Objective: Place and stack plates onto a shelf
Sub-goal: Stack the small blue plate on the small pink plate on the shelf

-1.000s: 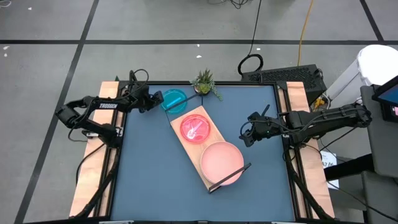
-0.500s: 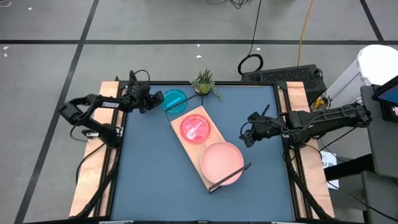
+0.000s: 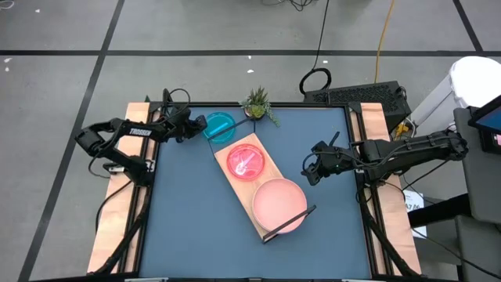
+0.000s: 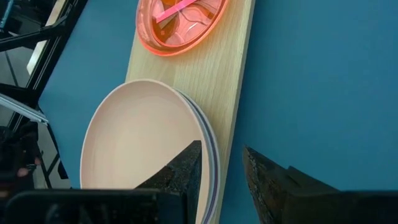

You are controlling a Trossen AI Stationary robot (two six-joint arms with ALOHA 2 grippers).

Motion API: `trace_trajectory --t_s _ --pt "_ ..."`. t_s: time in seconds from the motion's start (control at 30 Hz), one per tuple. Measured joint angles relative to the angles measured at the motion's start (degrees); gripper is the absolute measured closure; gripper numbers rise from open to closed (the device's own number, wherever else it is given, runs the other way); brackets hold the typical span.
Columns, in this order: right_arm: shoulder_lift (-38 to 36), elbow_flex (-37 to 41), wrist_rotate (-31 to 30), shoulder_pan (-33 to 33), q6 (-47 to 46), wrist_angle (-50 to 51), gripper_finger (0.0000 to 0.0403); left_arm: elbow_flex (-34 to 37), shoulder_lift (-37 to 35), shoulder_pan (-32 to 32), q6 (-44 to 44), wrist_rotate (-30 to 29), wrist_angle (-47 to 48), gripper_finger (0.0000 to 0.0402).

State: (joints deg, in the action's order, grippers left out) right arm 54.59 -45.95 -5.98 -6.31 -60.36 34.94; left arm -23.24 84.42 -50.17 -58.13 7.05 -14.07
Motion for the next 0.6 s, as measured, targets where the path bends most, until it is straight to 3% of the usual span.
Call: trace_trajectory --t_s 0.27,0.6 --pt "0.0 0.0 0.0 0.0 0.4 0.0 0.03 0.0 0.0 0.0 -1.0 -2.0 1.1 0.0391" --pt "0.0 0.0 0.0 0.0 1.1 0.0 0.03 0.1 -0.8 0.0 -2.2 -1.4 -2.8 0.0397"
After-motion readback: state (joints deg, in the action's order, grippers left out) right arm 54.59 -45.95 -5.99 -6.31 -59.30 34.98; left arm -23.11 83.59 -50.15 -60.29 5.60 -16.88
